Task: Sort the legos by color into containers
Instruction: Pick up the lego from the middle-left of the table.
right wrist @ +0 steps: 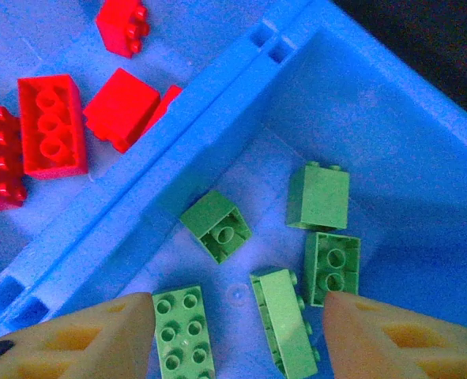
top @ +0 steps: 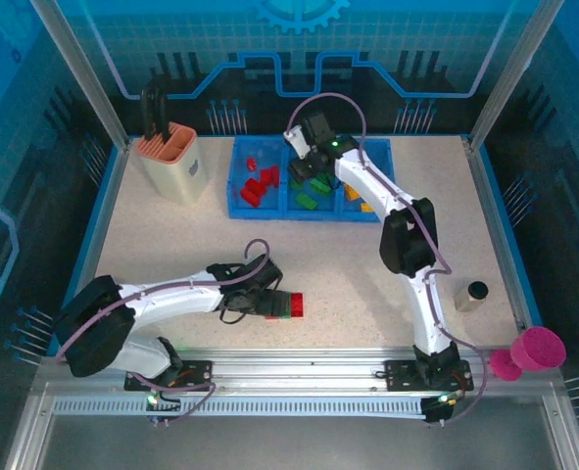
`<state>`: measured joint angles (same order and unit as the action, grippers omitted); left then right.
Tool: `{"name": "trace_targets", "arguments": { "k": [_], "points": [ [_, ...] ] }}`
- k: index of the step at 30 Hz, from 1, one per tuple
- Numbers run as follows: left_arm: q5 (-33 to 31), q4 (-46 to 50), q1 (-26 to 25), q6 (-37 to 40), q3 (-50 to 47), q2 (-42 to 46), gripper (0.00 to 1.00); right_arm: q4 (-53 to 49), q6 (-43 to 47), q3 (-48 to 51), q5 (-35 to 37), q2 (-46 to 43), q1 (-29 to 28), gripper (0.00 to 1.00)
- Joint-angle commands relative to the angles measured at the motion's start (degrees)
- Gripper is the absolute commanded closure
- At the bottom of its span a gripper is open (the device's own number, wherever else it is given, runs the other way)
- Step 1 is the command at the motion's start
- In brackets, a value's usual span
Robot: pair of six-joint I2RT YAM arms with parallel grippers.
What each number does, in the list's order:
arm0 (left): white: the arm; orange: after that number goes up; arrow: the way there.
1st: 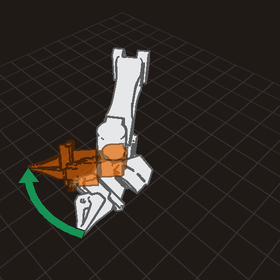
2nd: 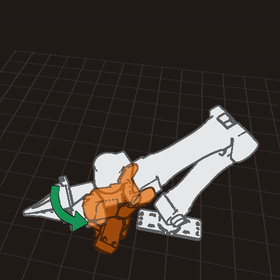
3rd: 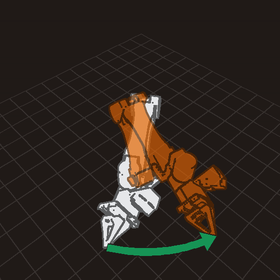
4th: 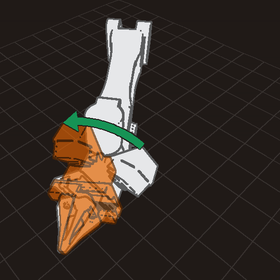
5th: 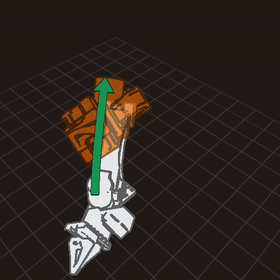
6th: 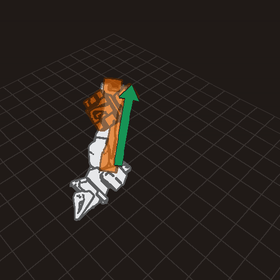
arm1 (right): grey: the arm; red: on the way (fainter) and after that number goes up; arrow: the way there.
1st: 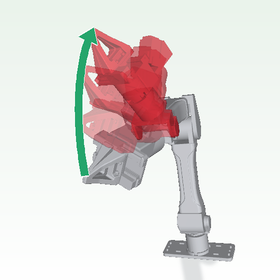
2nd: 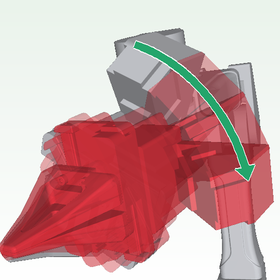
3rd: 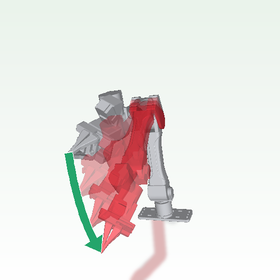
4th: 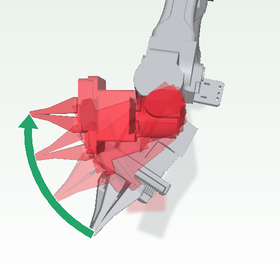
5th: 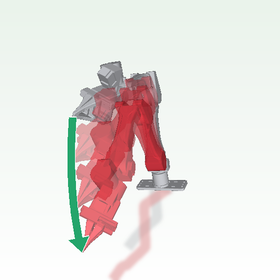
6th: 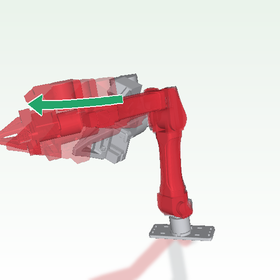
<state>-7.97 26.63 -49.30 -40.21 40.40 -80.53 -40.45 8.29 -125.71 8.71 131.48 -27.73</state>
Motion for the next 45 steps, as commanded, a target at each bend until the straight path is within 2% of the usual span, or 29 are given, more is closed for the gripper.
{"name": "trace_targets", "arguments": {
  "k": [1, 5, 11, 16, 22, 23, 27, 29, 37, 45],
  "points": [
    [-1.96, 0.53, -0.45, -0.49, 1.39, -1.10, 0.14, -1.77, 1.11, 0.73, -0.52, -4.07, -0.27, 0.39],
    [-1.81, 0.55, -0.45, -0.90, 0.69, -1.78, 0.16, 0.47, 1.16, 5.18, -0.23, -7.38, -0.14, 0.38],
    [-1.50, -0.12, -0.45, -2.11, -1.32, -1.34, 0.26, 0.24, 1.42, 6.41, 0.35, -7.65, 0.28, 0.38],
    [-1.44, 0.08, -0.45, -3.13, -3.50, -0.61, 0.29, 0.28, 1.20, 6.92, 0.17, -7.73, 0.39, 0.37],
    [-2.05, 0.08, -0.28, -4.33, -5.82, -0.32, 0.40, -0.18, 1.24, 7.31, 0.36, -7.91, 0.43, 0.35],
    [-1.77, -0.74, -0.27, -4.56, -6.28, 0.35, 0.38, -0.24, 1.28, 7.47, 0.43, -7.91, 0.38, 0.35],
    [0.35, -5.47, -0.29, -4.56, -7.88, 4.54, 0.15, -0.86, 1.38, 7.56, 0.78, -7.82, 0.44, 0.34],
    [0.71, -5.88, -0.29, -3.85, -7.58, 5.76, 0.10, -0.95, 1.20, 7.74, 0.65, -7.82, 0.44, 0.33],
    [0.43, -4.68, -0.32, -2.91, -7.37, 10.48, 0.09, -1.48, 0.93, 8.05, 1.13, -8.48, 0.39, 0.31],
    [-2.67, 0.17, 0.58, -4.18, -7.61, 12.01, 0.11, -2.09, 1.01, 8.16, 1.31, -9.13, 0.44, 0.30]
  ]
}}
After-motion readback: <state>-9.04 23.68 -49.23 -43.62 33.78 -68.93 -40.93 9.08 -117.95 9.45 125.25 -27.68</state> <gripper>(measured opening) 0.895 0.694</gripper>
